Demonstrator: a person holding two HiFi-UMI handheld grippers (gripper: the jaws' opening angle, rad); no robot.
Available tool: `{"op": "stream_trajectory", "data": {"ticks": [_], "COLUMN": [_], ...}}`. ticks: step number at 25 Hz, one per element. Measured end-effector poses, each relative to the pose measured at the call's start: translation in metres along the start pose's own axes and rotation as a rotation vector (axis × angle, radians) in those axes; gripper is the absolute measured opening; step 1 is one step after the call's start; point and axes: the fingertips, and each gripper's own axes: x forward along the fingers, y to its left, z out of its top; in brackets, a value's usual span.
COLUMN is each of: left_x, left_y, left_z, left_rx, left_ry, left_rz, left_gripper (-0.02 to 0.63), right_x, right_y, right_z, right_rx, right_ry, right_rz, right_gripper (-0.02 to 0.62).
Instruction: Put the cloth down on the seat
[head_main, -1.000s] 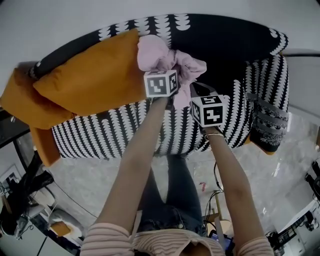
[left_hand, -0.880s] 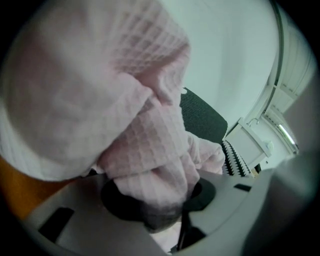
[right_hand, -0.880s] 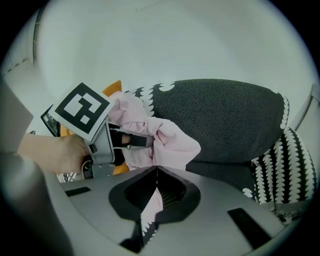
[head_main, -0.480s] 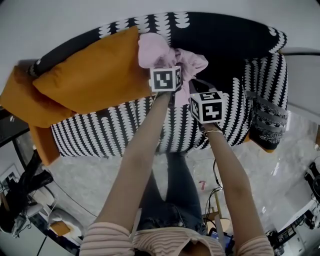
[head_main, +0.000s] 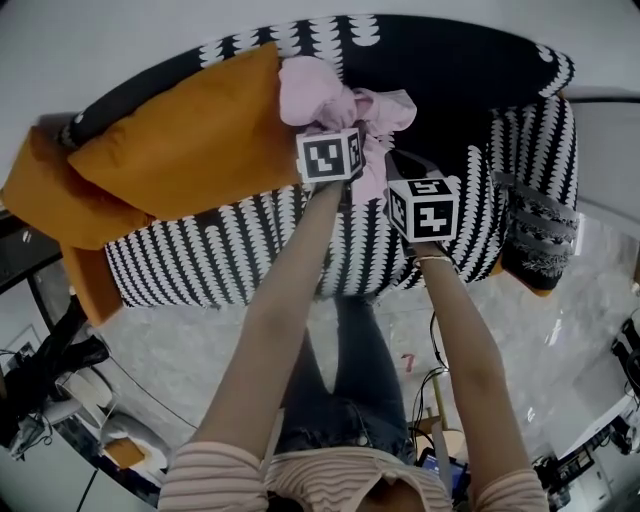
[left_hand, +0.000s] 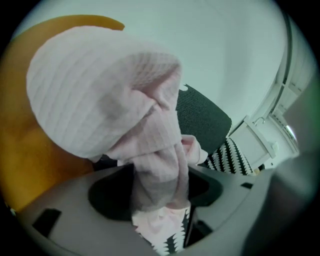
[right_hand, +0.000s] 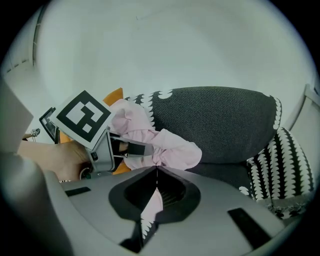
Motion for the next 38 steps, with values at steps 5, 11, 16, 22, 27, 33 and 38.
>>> {"op": "stream_trajectory", "data": {"ticks": [5, 11, 16, 22, 27, 33, 38], "left_x": [-0.015, -0.031, -0.048, -0.068, -0.09, -0.114, -0.139], "left_y": [0.001, -0.003, -0.001, -0.005, -0.011, -0.017, -0.016], "left_z": [-0.003, -0.001, -0.001, -0.001, -0.001, 0.0, 0.005], "left_rx": [-0.03, -0.024, -0.027, 0.002, 0.044, 0.099, 0.14], "left_ry": [-0.016, -0.041, -0.058, -0.079, -0.124, -0.155, -0.189], "left_rz": [-0.004, -0.03, -0.042, -0.082, -0.111, -0.135, -0.145], "left_gripper": [0.272, 0.272, 0.272, 0.255, 0.137, 0.048, 0.025], "right_x": [-0.007, -0.016, -0.025, -0.032, -0.038, -0.048, -0.06], "right_y": [0.001, 0.008, 0.017, 0.026, 0.035, 0.045, 0.056], "right_z": [-0.002, -0.001, 0.004, 0.013, 0.017, 0.02, 0.023], "right_rx": [0.004, 0.017, 0.021, 0.021, 0.022, 0.027, 0.041], "right_ry": [-0.012, -0.031, -0.053, -0.077, -0.094, -0.115, -0.138], "right_rz": [-0.013, -0.021, -0.022, -0.023, -0.024, -0.03, -0.036], "right_gripper": [0.009, 0.009, 0.009, 0.009, 0.009, 0.009, 0.009]}}
